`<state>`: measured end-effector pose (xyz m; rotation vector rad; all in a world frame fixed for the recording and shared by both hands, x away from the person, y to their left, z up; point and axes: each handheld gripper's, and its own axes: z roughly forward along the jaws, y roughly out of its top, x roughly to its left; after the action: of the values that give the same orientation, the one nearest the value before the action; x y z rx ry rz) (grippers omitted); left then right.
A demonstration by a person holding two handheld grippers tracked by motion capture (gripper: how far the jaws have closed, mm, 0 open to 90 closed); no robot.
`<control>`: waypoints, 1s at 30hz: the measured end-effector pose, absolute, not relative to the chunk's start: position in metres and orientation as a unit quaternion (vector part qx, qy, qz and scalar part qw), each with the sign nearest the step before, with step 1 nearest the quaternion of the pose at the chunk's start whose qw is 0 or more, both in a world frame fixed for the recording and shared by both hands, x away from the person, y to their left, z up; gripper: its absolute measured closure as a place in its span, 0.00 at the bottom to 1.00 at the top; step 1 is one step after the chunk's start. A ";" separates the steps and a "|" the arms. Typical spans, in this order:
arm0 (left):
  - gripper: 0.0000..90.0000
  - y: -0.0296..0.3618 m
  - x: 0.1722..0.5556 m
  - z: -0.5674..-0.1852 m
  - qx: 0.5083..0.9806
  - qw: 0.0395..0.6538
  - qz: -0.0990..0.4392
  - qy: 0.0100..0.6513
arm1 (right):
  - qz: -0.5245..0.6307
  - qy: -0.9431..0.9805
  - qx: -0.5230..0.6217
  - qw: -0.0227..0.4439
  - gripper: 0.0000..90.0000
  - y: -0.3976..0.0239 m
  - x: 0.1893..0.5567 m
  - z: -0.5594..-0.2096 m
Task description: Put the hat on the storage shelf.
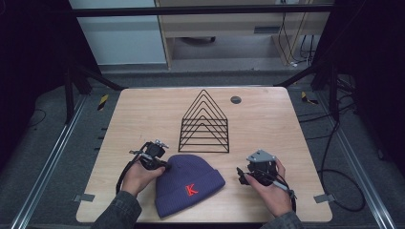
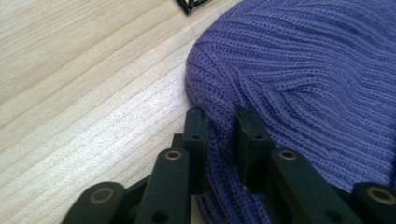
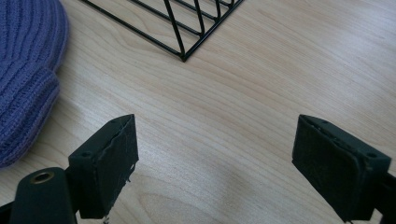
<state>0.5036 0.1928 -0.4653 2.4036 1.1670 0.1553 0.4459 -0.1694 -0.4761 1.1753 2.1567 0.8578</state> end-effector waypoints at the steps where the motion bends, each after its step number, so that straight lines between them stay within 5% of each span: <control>1: 0.86 0.192 0.502 -0.465 0.875 0.231 0.062 0.421 | 0.317 0.799 0.437 0.266 0.16 -0.170 0.446 -0.476; 30: 0.90 0.171 0.438 -0.364 0.874 0.333 0.235 0.264 | 0.324 0.791 0.443 0.270 0.18 -0.174 0.445 -0.474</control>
<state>0.4377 0.1706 -0.3637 2.2827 0.6892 0.6138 0.4453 -0.1738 -0.4745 1.1933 2.1329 0.8730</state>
